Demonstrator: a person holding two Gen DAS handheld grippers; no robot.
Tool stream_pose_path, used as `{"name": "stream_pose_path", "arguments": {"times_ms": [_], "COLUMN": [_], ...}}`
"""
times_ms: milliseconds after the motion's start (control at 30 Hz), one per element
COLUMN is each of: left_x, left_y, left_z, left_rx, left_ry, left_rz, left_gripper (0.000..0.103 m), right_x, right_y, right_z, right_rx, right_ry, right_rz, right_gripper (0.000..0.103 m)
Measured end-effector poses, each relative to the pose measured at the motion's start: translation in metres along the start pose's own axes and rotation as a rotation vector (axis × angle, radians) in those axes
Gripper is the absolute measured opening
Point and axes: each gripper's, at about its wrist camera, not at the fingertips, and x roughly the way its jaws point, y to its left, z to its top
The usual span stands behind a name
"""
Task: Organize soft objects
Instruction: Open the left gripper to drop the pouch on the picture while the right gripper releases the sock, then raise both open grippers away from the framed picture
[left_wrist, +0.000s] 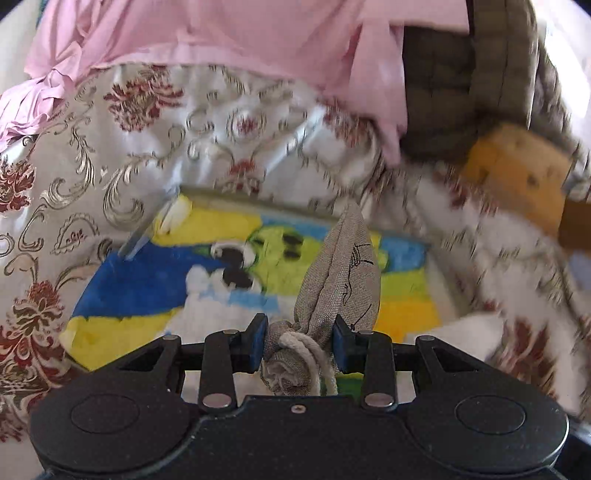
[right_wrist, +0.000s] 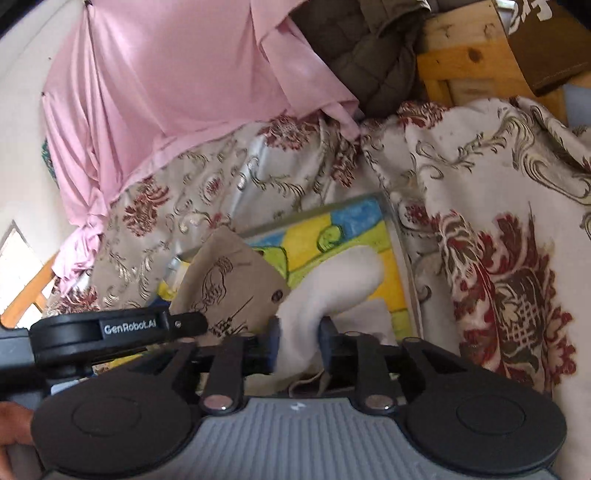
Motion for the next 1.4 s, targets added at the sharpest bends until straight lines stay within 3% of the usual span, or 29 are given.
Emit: {"name": "stream_pose_path", "arguments": {"times_ms": [200,400,600,767,933,1133,1400], "left_x": [-0.006,-0.022,-0.053,-0.093,-0.133,-0.185,-0.246], "left_y": [0.006,0.014,0.019,0.021,0.023,0.027,0.034], "left_z": [-0.006,-0.007,-0.008,-0.014,-0.028,-0.047,-0.101], "left_rx": [-0.023,-0.060,-0.054,-0.063,-0.094,-0.112,-0.075], "left_ry": [0.047,0.047,-0.002,-0.099,-0.170,-0.256,-0.342], "left_rz": [0.008,0.021,0.034,0.044,0.038,0.036,0.040], "left_gripper": [0.045,0.058,0.069,0.080,0.084,0.092,0.101], "right_x": [-0.009,-0.024,-0.057,-0.099,-0.141,-0.187,-0.239], "right_y": [0.002,0.004,0.011,0.021,0.036,0.054,0.071], "right_z": [0.001,0.005,0.009,0.012,0.005,-0.029,-0.074], "right_rx": [-0.013,-0.035,-0.046,-0.066,-0.114,-0.158,-0.163], "right_ry": [-0.013,-0.043,-0.127,-0.224,-0.304,-0.356,-0.387], "right_rz": [-0.018,-0.044,-0.060,-0.056,-0.055,-0.061,-0.073], "right_gripper": [0.062,0.076,0.090,0.099,0.103,0.103,0.103]}}
